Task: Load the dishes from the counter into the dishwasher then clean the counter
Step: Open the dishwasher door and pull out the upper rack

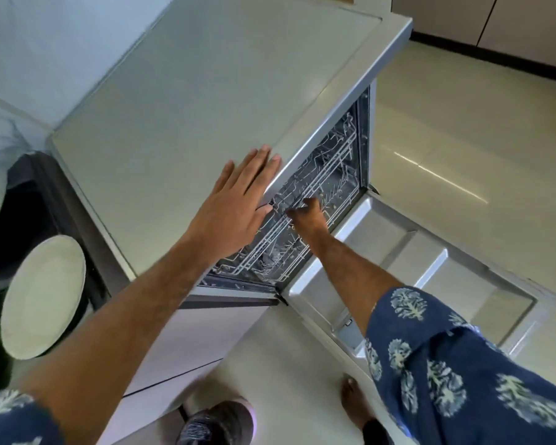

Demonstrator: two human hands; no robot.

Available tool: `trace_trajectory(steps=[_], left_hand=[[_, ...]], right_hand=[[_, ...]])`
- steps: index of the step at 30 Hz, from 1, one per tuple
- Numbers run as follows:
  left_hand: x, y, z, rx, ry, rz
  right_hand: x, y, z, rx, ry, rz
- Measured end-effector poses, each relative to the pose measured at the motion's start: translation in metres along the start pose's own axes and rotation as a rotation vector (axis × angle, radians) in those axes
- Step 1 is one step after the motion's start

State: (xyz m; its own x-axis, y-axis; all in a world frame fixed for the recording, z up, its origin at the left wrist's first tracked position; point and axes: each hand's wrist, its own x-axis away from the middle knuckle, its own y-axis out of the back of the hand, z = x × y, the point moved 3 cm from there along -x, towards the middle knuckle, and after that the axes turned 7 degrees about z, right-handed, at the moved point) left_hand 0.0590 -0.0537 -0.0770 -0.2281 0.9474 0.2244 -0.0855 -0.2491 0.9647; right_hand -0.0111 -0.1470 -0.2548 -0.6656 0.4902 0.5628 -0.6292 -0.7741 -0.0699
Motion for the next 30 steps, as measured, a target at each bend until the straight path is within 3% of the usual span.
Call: trace_trajectory(steps=[6,11,17,26,30], left_hand=[[-0.002,-0.005,0.004,0.068,-0.018,-0.075],[-0.003,-0.006,0.005,0.079,-0.026,-0.072],[-0.001,-0.002,0.002,0.067,-0.031,-0.054],[0.002,0.005,-0.009,0.042,-0.015,0.012],[0.005,0.007,-0.019,0.04,0.074,0.034]], right_hand=[[-0.045,-0.021,-0.017,-0.391,-0.143,-0.005],[-0.035,-0.017,-0.019,-0.374,-0.04,0.015],[0.019,0.035,-0.056,-0.488,-0.065,0.016],[0.115,0.115,-0.093,-0.402,-0.149,-0.033],[0.143,0.134,-0.103,-0.384,-0.166,-0.107]])
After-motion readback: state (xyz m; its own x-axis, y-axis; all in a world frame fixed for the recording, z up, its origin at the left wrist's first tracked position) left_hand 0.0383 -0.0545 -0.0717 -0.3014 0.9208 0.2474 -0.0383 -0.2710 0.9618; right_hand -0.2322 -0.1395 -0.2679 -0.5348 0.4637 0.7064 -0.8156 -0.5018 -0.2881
